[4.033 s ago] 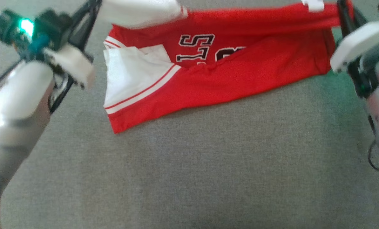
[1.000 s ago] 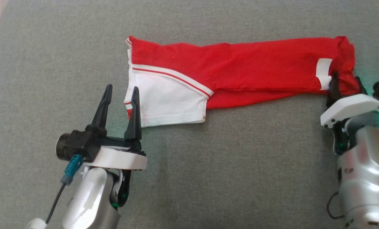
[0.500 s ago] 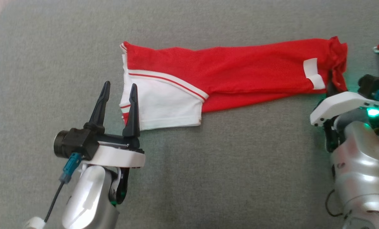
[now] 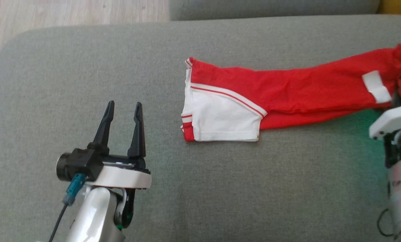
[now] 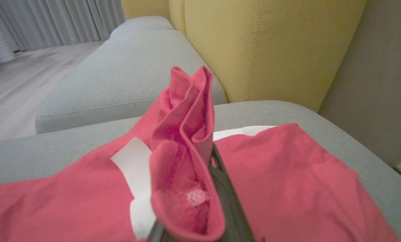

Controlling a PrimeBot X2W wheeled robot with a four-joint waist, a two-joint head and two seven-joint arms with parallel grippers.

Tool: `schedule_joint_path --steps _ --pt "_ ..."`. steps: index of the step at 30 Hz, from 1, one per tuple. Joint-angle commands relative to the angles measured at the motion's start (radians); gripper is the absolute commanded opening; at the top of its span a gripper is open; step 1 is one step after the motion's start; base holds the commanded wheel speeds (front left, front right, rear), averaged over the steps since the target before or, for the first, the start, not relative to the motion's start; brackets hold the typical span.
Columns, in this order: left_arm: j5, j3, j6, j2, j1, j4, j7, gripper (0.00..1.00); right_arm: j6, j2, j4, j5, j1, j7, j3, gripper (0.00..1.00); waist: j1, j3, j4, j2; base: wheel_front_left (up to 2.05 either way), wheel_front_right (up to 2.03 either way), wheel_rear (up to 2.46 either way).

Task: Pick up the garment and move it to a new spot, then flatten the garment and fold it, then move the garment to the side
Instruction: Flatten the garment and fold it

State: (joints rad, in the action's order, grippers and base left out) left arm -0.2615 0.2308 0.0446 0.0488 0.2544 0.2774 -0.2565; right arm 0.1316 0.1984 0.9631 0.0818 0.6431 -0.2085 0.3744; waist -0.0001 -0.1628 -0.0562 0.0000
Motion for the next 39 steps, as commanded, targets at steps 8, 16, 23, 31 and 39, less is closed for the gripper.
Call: schedule_joint_path --steps 8,16,23,31,39 --pt "0.005 -0.026 0.000 0.002 0.004 -0.028 -0.005 1.00 -0.001 -0.073 -0.109 -0.067 0.022 0.018 -0.114 0.00 0.0001 0.055 -0.006 0.0000 0.00 0.00 0.00" --pt "-0.001 -0.014 -0.009 0.002 0.000 -0.031 -0.005 1.00 -0.001 -0.146 -0.224 -0.186 0.010 0.073 -0.266 0.00 0.0001 0.079 -0.068 0.0000 0.00 0.00 0.00" --pt "-0.001 0.000 -0.017 0.002 0.028 -0.035 -0.005 1.00 -0.001 -0.148 -0.230 -0.462 0.007 0.056 -0.566 0.00 0.0001 0.029 -0.133 0.0000 0.00 0.00 0.00" --pt "-0.014 0.038 -0.012 0.002 0.069 -0.024 -0.005 1.00 -0.001 -0.148 -0.127 -0.586 0.029 -0.014 -0.777 0.00 0.0001 -0.024 -0.197 0.0000 0.00 0.00 0.00" --pt "-0.018 0.051 -0.015 0.001 0.079 -0.017 -0.005 1.00 -0.001 -0.148 -0.032 -0.654 0.057 -0.050 -0.853 0.00 0.0001 -0.043 -0.227 0.0000 0.00 0.00 0.00"
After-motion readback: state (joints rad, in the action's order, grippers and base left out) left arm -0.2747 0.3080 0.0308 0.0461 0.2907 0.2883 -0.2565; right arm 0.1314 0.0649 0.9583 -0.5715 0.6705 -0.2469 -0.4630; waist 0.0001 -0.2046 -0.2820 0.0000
